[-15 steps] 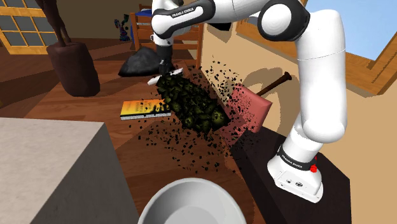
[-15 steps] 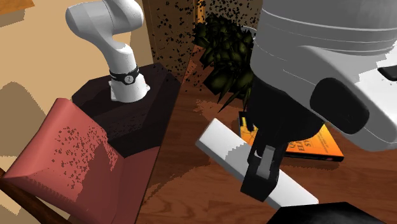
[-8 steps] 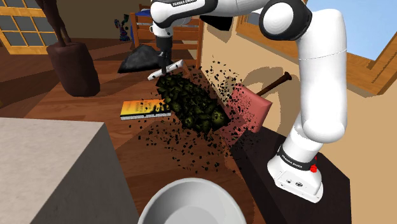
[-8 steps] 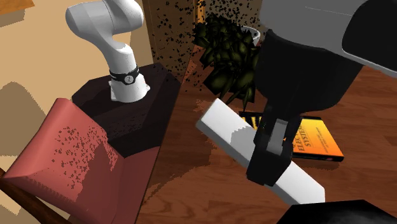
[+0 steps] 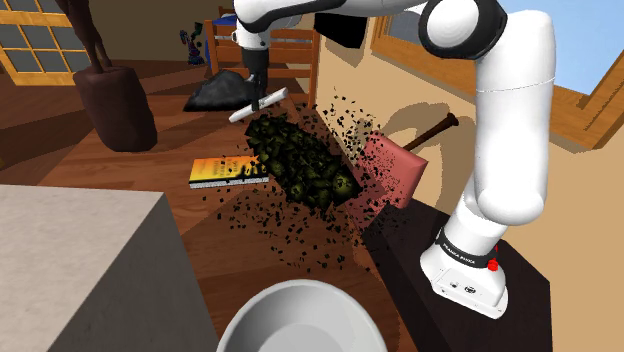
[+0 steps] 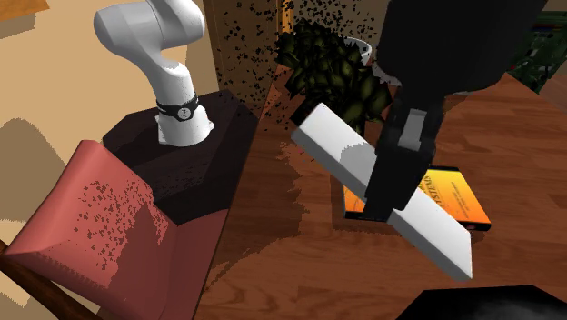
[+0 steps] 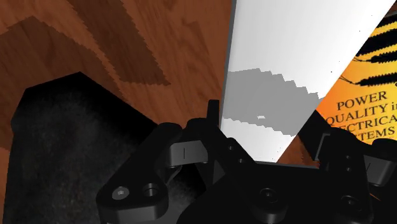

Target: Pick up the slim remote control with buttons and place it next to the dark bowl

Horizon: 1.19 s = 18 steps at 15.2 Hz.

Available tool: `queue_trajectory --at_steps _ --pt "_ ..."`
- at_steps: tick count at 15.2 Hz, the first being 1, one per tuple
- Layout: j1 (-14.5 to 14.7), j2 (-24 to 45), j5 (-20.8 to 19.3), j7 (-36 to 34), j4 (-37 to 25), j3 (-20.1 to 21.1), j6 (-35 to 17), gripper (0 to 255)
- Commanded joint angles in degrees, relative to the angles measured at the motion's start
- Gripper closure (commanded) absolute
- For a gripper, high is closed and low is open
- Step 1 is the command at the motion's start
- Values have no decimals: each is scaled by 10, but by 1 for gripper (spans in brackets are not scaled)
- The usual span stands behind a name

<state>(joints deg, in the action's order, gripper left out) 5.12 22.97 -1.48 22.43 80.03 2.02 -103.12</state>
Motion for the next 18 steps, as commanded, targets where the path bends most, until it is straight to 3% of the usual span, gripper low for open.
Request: queue_trajectory --at_steps 1,9,18 --pt "13 -29 -1 -19 40 6 -12 255" --pt "67 -116 -4 -107 165 37 -48 255" --pt "129 -174 -3 -216 241 83 -65 255"
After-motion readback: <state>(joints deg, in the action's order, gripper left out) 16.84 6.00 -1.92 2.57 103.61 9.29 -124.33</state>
